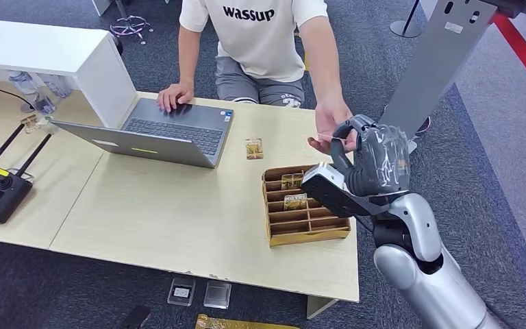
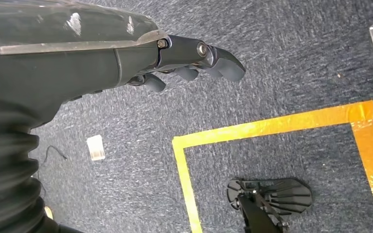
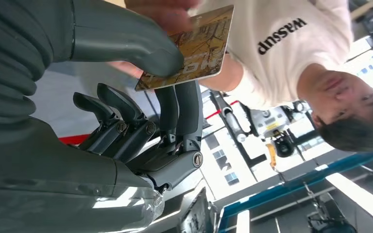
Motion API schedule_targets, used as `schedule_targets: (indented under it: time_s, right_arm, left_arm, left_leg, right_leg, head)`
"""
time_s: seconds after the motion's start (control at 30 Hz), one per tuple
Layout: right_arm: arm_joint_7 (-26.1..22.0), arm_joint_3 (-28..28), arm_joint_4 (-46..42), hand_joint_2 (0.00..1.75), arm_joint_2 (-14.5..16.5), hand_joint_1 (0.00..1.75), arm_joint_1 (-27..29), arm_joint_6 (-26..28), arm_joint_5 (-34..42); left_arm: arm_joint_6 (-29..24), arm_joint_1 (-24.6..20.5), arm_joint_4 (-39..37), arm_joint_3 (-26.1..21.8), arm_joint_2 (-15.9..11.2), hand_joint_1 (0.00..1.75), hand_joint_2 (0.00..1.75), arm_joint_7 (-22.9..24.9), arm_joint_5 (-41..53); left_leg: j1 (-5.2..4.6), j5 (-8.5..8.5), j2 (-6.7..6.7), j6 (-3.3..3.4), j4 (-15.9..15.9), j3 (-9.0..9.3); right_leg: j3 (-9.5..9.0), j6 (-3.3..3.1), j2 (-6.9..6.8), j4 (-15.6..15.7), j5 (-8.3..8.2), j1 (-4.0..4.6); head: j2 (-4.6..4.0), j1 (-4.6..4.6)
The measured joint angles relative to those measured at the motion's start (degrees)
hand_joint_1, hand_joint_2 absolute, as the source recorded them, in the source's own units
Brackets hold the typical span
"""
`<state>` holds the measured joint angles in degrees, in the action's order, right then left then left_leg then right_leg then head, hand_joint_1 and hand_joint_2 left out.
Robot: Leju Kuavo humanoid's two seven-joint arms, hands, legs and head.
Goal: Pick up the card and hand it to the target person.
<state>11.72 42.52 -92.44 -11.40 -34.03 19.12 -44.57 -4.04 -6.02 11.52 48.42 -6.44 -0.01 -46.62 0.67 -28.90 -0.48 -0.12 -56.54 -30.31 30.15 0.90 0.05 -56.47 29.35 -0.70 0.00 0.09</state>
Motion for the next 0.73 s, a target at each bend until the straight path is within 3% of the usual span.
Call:
schedule_targets:
  time_s: [0.23,0.37,0.4,0.53,0.73]
  right_arm:
    - [-16.6,2.8,23.7,1.75,8.4,1.75,-6.5,13.2,3.5]
    - [-21.1,3.2,35.3,1.75,12.1,0.00,-8.6,15.8,6.6]
    - [-21.6,3.2,37.5,1.75,12.7,0.00,-8.8,16.3,7.0]
    - [-22.7,3.1,44.1,1.75,14.6,0.00,-9.0,18.1,8.7]
    - [-23.3,2.7,47.6,1.75,15.3,0.00,-8.9,18.4,12.5]
  left_arm:
    - [0.8,-2.8,0.0,2.2,0.6,0.00,1.75,1.3,1.0]
    - [0.8,-3.3,0.0,3.4,0.8,0.00,1.75,1.8,1.0]
    - [0.8,-3.3,0.0,3.6,0.9,0.00,1.75,1.9,1.0]
    - [0.7,-3.2,0.0,4.4,0.9,0.00,0.00,1.9,0.6]
    - [0.2,-2.6,0.0,4.5,0.9,0.00,0.00,1.6,-0.9]
  left_leg:
    - [0.01,0.06,-0.17,-0.03,0.0,0.00]
    - [0.01,0.09,-0.23,-0.02,0.0,0.01]
    - [0.01,0.09,-0.23,-0.02,0.0,0.01]
    - [0.00,0.09,-0.23,-0.02,0.0,0.00]
    - [0.00,0.09,-0.22,-0.02,0.0,-0.01]
  right_leg:
    - [0.01,0.00,-0.15,0.0,0.00,0.00]
    - [0.00,0.00,-0.21,0.0,0.00,0.00]
    - [0.00,0.00,-0.21,0.0,0.00,0.00]
    - [0.02,0.00,-0.21,0.0,0.00,0.00]
    - [0.07,-0.01,-0.20,0.0,0.00,0.00]
  head:
    - [0.00,-0.05]
    - [0.00,0.00]
    - [0.00,0.02]
    - [0.00,0.03]
    - [0.00,-0.01]
